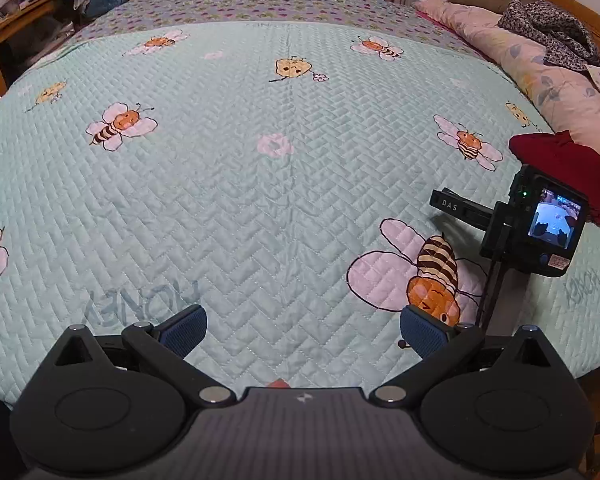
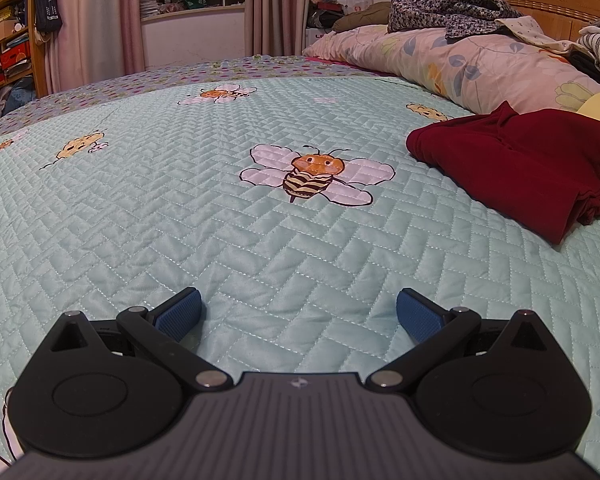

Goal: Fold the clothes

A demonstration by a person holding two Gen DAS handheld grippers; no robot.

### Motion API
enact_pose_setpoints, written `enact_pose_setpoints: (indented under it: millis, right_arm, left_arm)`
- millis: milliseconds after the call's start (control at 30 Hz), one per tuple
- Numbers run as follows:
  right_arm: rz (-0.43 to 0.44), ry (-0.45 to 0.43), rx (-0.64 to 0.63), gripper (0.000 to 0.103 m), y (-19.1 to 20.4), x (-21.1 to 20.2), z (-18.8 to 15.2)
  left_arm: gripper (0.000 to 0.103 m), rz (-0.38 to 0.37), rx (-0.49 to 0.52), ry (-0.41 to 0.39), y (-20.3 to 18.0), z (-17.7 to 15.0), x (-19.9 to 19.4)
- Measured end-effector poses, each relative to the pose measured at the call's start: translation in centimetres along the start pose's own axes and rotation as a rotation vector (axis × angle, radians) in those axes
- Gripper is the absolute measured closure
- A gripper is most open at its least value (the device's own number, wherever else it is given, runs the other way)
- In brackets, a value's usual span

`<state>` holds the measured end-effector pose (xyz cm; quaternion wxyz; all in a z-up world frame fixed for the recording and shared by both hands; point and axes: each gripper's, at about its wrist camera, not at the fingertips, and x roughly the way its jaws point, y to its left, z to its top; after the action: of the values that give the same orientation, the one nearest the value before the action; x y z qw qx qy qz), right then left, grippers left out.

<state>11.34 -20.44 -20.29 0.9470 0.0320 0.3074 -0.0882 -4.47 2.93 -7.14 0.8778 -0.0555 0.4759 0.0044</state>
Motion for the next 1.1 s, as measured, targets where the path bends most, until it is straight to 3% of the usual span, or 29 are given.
enact_pose_setpoints:
  millis: [267,400,1100]
  right_arm:
    - [0.0,0.0,0.0,0.0,0.01,0.0,0.0]
    - [0.0,0.0,0.0,0.0,0.0,-0.01,0.0]
    - [0.0,0.0,0.0,0.0,0.0,-0.02,0.01]
  left_arm:
    - [0.0,-0.002,0.0,-0.001,-0.04,-0.02,-0.14]
    - [0.0,-0.014,-0.008,0.039,0.16,0.1,0.42]
    - [0.0,-0.034,-0.047,0.023,0.45,-0.32,0.49]
